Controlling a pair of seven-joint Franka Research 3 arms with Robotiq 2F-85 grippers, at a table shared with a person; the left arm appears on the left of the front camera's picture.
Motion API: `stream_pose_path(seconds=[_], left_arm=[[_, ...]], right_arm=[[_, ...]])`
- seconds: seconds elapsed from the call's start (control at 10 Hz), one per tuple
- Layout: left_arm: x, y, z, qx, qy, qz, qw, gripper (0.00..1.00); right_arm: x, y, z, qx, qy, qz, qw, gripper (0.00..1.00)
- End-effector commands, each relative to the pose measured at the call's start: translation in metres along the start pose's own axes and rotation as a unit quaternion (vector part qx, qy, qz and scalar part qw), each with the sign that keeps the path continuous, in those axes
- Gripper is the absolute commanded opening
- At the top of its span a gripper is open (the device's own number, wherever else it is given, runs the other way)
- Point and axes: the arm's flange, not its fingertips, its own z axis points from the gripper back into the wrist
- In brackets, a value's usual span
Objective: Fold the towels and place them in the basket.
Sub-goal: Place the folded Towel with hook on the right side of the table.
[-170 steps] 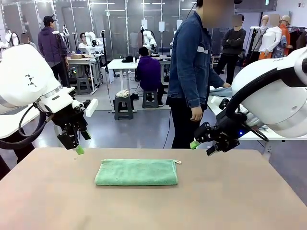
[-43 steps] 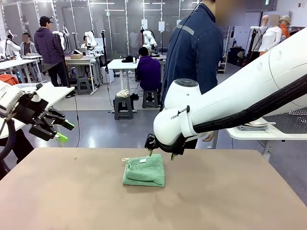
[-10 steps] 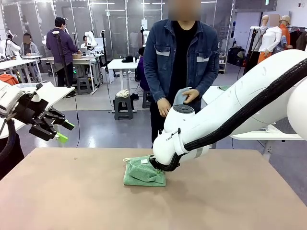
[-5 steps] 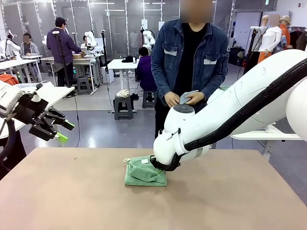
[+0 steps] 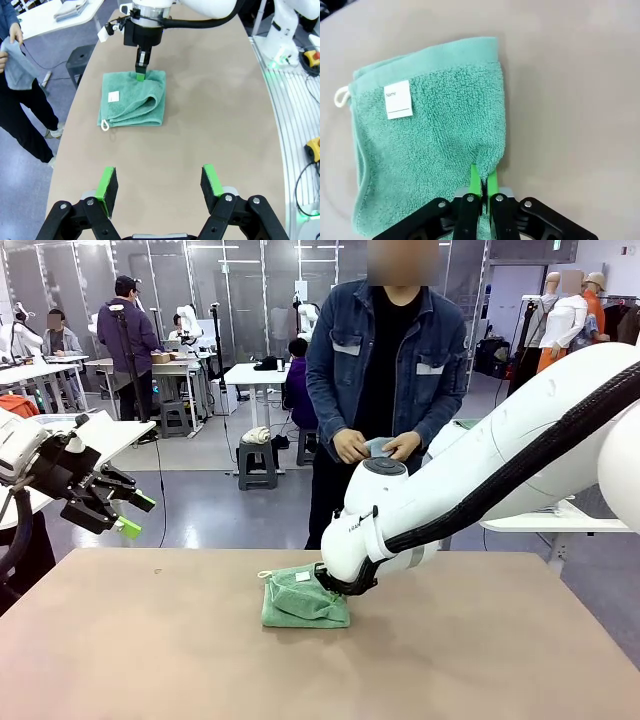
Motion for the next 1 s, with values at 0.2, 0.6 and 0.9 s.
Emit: stream_pose_path(seconds=[0.2, 0.6, 0.9], left_arm=[[0.001, 0.001, 0.000, 0.003, -0.001, -0.001, 1.000, 0.84], [0.001, 0.001, 0.000, 0.003, -0.001, -0.001, 1.000, 0.84], [0.001, 0.001, 0.000, 0.003, -0.001, -0.001, 1.000, 0.84]], right_arm=[[0.023, -0.093, 0.037, -0.011, 0.001, 0.007, 1.000, 0.05], [0.062, -0.210, 0.060, -0.016, 0.001, -0.004, 1.000, 0.05], [0.092, -0.285, 0.070, -0.005, -0.007, -0.009, 1.000, 0.05]])
